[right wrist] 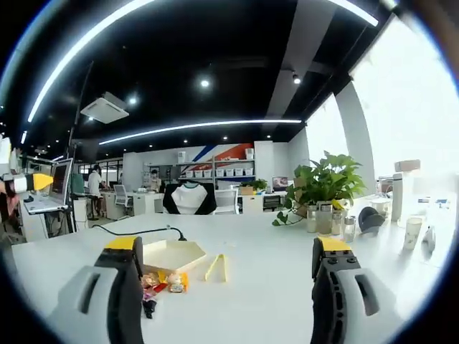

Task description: Place the target food into the container with the food tongs after gripping and lifting it, then release it inside without dropping or visibly crushing the food.

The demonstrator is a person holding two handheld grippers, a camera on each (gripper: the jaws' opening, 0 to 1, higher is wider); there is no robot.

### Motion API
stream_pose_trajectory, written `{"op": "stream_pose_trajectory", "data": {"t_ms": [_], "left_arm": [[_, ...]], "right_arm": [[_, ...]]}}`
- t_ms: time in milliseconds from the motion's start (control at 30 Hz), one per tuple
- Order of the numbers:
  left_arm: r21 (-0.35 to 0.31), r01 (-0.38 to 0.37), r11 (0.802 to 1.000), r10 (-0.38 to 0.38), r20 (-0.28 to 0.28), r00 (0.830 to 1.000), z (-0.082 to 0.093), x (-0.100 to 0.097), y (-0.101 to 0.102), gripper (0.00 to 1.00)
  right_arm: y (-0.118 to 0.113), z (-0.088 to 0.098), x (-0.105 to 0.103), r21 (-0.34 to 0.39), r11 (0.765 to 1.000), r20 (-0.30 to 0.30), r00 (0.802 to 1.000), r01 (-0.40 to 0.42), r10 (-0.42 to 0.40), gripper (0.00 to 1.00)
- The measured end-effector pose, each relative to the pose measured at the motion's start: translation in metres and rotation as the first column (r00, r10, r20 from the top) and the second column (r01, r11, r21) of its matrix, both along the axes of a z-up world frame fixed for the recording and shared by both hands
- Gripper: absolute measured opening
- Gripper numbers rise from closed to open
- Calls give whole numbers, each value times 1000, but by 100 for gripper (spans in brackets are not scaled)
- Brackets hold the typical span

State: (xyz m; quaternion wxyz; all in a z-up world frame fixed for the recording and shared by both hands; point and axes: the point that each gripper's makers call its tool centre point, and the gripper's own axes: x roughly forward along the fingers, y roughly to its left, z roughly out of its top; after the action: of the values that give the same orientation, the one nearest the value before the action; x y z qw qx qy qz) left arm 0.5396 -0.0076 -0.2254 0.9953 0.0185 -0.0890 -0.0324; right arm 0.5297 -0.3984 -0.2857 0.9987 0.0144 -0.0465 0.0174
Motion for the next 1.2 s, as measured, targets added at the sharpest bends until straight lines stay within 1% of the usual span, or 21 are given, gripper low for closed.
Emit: {"op": "stream_pose_trajectory", "data": {"t_ms": [67,433,1200], "left_arm": [[-2,0,1000,0,-3,1000,-1,0,0,100],[-3,9,1000,-9,-6,1000,-2,0,-2,100],[-6,14,1000,-14,-19,1000,-4,-2,-5,100]], "right_arm": [[-1,4,-1,-2,1000,14,1000,4,-4,100],[-6,4,-1,5,1000,14,1000,12,-12,100],[-10,3,1,-3,1000,-2,1000,22,-22,100]]}}
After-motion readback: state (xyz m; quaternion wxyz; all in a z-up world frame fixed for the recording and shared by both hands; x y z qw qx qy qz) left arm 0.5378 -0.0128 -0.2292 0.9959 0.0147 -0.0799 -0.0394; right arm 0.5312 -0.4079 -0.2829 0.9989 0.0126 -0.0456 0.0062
